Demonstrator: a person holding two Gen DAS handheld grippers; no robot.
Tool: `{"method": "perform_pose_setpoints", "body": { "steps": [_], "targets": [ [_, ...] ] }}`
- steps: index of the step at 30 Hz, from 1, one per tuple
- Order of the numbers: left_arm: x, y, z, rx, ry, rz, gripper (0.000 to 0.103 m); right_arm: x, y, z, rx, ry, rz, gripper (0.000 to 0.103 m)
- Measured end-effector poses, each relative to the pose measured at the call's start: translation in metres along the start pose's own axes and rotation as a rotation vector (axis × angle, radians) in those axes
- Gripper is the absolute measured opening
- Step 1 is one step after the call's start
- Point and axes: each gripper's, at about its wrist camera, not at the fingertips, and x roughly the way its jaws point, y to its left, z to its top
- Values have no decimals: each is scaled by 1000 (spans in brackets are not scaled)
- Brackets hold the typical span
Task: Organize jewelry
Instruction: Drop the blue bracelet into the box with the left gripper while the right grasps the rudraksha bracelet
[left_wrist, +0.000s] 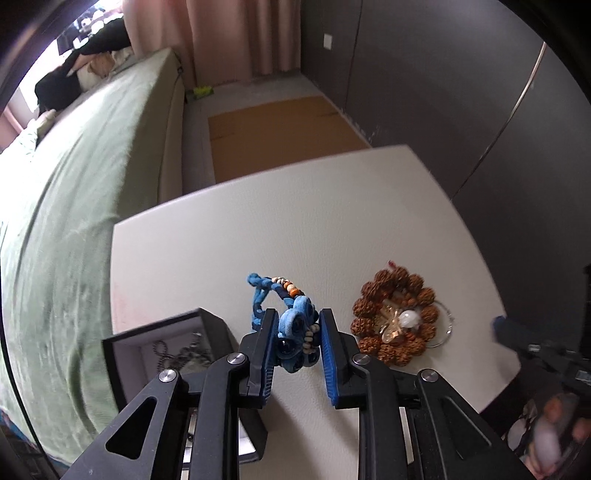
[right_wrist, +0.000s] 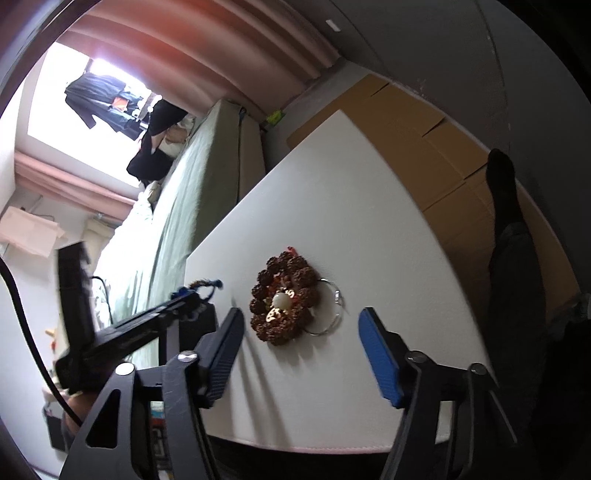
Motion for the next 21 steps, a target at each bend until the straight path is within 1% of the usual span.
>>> {"method": "perform_pose_setpoints", "body": {
  "steps": [4,6,8,10,14,16,17,20,21],
  "targets": [
    [-18,2,1,-1,-34,-9,23,18,4,4,10,40,8,49],
    [-25,8,2,-2,-47,-11,23,26,6,6,16,60,13,45],
    [-29,11,4,-4,-60,-11,23,36,9,9,14,82,-9,38],
    [-34,14,5,-7,-75,-12,23,43,12,10,5,97,-30,36],
    [-42,27,5,-24,-96,-21,23,57,26,14,-45,118,-121,36],
    [-48,32,3,-34,-106,-22,23,65,35,14,-92,124,-219,36],
    [-50,35,3,-38,-110,-23,23,68,37,14,-105,128,-246,35],
    [-60,45,0,-49,-127,-26,23,78,41,15,-124,140,-315,29],
    [-63,47,-1,-53,-132,-26,23,83,41,14,-126,150,-332,29]
  ]
}}
